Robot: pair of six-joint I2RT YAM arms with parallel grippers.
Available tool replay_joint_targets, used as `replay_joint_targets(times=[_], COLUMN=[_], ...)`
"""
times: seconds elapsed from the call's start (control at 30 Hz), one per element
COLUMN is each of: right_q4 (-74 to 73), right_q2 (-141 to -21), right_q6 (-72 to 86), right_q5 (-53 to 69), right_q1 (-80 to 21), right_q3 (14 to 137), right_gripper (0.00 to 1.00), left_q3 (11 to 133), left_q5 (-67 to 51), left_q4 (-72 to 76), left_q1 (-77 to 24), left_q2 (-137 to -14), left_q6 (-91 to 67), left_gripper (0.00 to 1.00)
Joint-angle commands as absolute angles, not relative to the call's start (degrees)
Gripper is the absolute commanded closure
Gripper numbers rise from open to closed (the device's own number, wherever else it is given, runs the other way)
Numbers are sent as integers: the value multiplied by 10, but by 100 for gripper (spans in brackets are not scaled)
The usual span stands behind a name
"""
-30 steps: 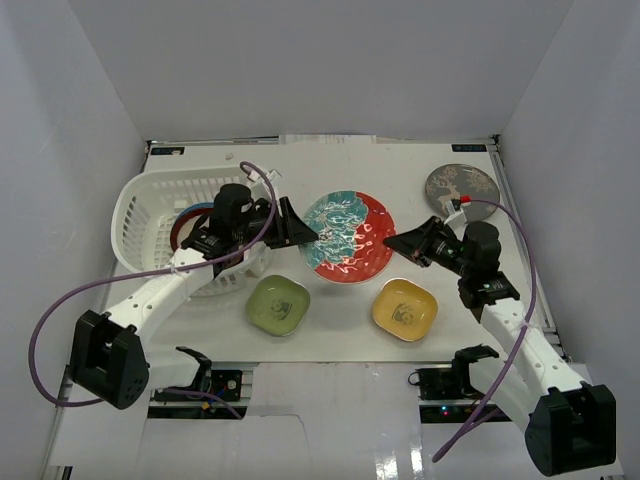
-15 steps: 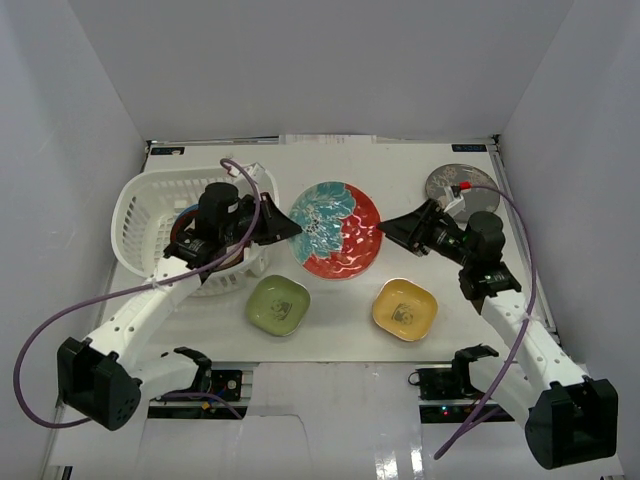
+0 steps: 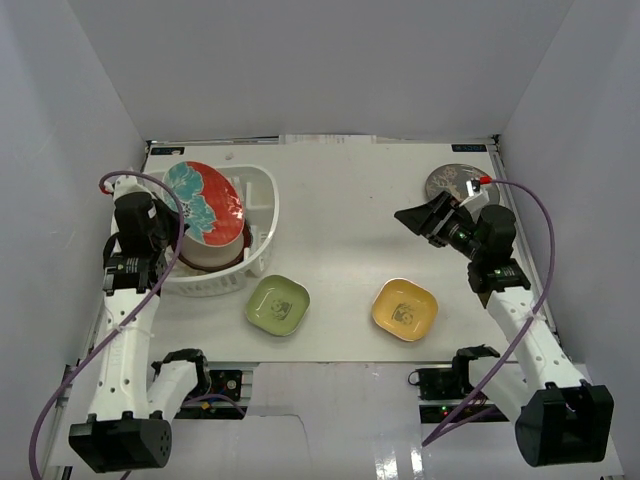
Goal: Place the plates into the plastic bin on the countertop
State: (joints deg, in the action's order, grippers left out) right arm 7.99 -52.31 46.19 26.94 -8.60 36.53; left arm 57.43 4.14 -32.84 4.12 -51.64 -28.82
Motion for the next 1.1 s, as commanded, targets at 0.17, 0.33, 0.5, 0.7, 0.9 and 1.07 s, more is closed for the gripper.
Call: replay_joint_targets(times=[0.17, 0.33, 0.5, 0.7, 0.9, 1.07], right_q4=[98, 122, 173, 232, 291, 333], right_q2=[-593, -618, -683, -802, -903, -979], right_q6=[460, 468, 498, 531, 573, 613], right_q5=[247, 155, 91, 82, 96, 105], right_q1=[60, 110, 153, 181, 203, 203], right_q3=[338, 318, 302, 323, 345, 378], right_gripper=[22, 22, 21, 21, 20, 21], left_q3=[547, 510, 491, 475, 475, 485], left_q5=[141, 144, 136, 151, 161, 174], left_q4=[-262, -237, -225, -228, -256, -274], left_q1=[30, 31, 30, 30, 31, 31], left_q2=[-482, -486, -511, -515, -492, -474], left_q6=[-257, -255, -265, -269, -285, -296], left_gripper=[100, 100, 95, 28, 2, 2])
